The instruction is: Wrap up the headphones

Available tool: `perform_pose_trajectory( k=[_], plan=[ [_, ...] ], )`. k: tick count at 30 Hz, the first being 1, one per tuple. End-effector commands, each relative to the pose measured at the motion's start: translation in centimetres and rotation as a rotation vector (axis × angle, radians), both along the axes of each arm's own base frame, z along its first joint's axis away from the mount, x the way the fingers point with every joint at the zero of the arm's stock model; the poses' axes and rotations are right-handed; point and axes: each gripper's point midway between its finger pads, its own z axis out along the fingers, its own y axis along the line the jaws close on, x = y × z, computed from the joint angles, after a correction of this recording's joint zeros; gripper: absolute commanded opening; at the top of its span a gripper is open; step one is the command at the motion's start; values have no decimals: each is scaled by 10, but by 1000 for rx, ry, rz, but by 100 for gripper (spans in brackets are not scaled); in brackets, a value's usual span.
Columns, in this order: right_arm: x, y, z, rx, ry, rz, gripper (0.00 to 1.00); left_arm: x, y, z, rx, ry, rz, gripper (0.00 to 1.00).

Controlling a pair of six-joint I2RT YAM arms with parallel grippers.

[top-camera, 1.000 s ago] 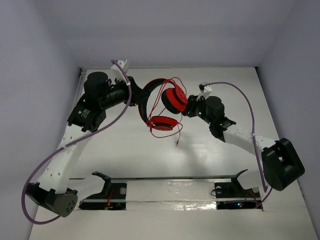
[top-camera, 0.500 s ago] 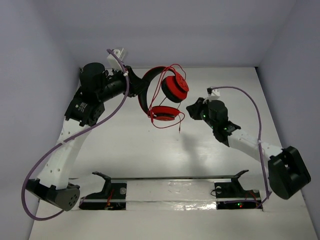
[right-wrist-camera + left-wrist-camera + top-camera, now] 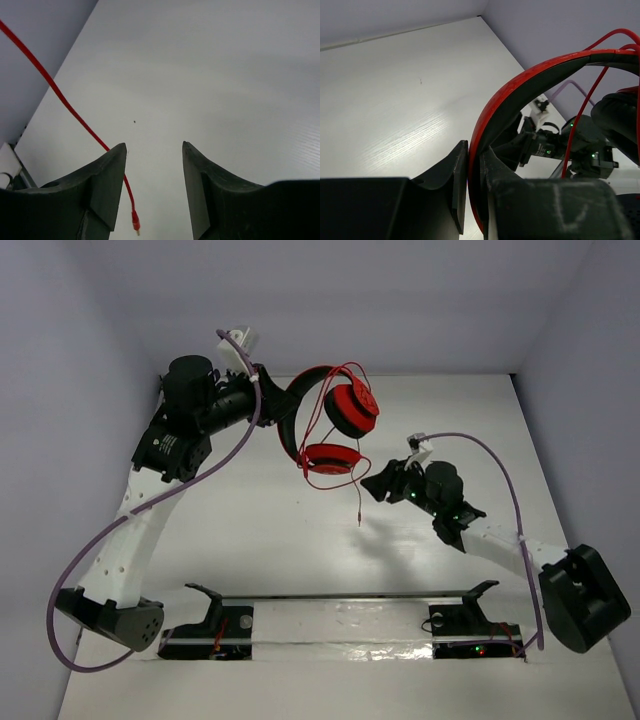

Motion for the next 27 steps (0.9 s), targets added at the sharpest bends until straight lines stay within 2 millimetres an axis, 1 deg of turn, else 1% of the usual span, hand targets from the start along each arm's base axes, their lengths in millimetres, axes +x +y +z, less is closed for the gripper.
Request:
perform_pose_trajectory(
  k=[1,2,3,4,5,6,7,8,9,10,11,12,15,16,17,18,19,21,23,24,25,26,27],
  plan=[
    [0,23,26,34,-85,134,53,-14,2,49,-78,-109,-25,0],
    [-2,26,29,50,-97,156,52,-14,2,48,-76,-108,-22,0],
    [-8,28,28,64,-91,180,49,-15,3,49,-73,-109,-21,0],
    [-12,29,27,69,-97,197,43,-15,3,49,-72,-109,-21,0],
    [-15,28,25,67,-95,205,40,-15,3,50,-71,-111,-20,0],
    [-16,27,26,71,-98,197,40,-15,3,51,-71,-113,-19,0],
    [-19,25,34,81,-121,197,37,-15,3,52,-73,-116,-20,0],
    [-21,24,36,81,-125,197,35,-15,3,52,-72,-114,-23,0],
    [-23,24,41,92,-135,204,36,-16,2,53,-74,-117,-26,0],
    [-25,24,46,101,-149,210,43,-15,2,52,-73,-115,-26,0],
    [-26,25,46,100,-144,216,47,-15,2,52,-73,-115,-28,0],
    [-20,24,48,91,-148,197,50,-15,2,53,-75,-115,-29,0],
    [-5,18,40,62,-129,119,57,-16,2,52,-75,-114,-32,0],
    [0,18,44,58,-136,108,59,-17,2,53,-76,-115,-34,0],
    [3,20,35,37,-110,109,59,-17,1,52,-75,-114,-34,0],
    [5,22,30,20,-101,118,59,-18,1,53,-76,-115,-38,0],
    [10,24,33,19,-99,117,58,-17,1,52,-77,-111,-38,0],
    [19,24,20,0,-74,90,59,-17,0,52,-81,-110,-44,0],
    [29,27,24,-4,-83,77,59,-18,-1,52,-84,-109,-48,0],
    [33,31,17,-18,-69,91,58,-18,-2,52,-86,-110,-52,0],
    [35,35,16,-22,-63,108,58,-17,-2,52,-87,-108,-52,0],
    [40,40,21,-20,-66,119,57,-16,-2,51,-85,-105,-52,0],
    [42,43,18,-13,-55,127,56,-16,-2,50,-84,-104,-48,0]
  ],
)
